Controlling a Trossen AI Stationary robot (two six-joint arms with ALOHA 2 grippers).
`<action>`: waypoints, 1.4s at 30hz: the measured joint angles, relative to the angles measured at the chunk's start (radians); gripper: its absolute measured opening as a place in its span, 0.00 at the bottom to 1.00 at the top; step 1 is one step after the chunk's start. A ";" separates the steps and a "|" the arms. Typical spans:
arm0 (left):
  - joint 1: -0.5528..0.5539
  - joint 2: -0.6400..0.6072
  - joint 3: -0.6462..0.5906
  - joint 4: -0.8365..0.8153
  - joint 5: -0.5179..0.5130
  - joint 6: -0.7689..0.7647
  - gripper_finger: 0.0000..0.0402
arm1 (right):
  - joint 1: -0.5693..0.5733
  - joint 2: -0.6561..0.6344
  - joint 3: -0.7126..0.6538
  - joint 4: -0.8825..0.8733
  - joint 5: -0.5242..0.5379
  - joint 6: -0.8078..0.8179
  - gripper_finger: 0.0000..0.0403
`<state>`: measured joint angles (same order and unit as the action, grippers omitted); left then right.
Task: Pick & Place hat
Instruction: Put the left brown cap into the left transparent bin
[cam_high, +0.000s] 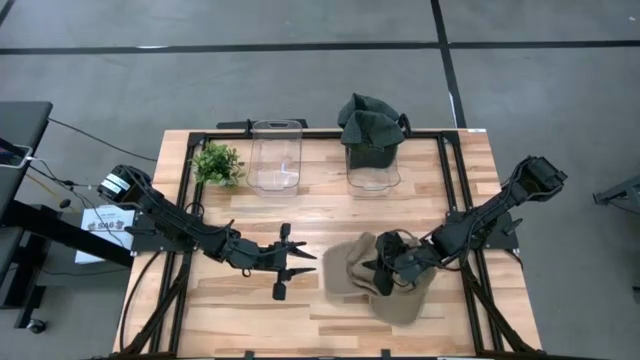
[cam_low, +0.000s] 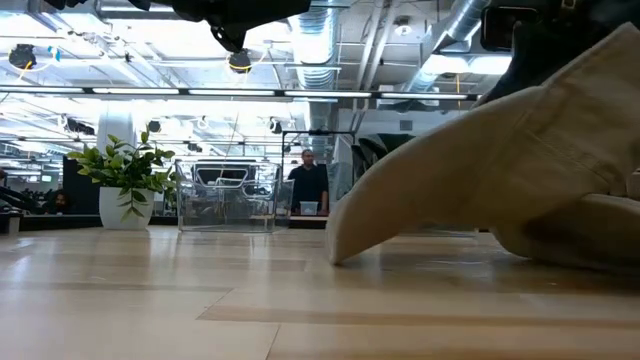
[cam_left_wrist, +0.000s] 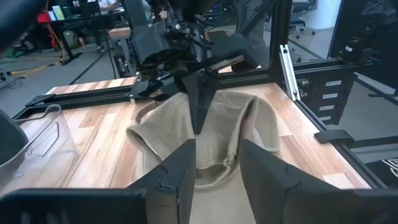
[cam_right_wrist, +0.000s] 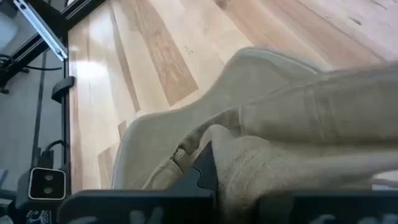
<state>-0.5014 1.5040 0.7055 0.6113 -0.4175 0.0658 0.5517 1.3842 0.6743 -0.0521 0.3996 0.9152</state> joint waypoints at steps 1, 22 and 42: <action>0.000 0.000 0.000 0.000 0.000 0.000 0.30 | -0.002 0.000 0.000 0.000 0.000 -0.003 0.00; 0.000 0.000 -0.001 0.019 0.053 -0.004 0.29 | 0.027 0.001 0.150 -0.047 -0.003 -0.165 0.00; -0.188 0.000 0.062 0.111 0.014 0.136 0.23 | 0.123 0.001 0.219 -0.129 0.027 -0.165 0.00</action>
<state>-0.6898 1.5036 0.7677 0.7221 -0.4035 0.2015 0.6746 1.3853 0.8928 -0.1806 0.4267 0.7506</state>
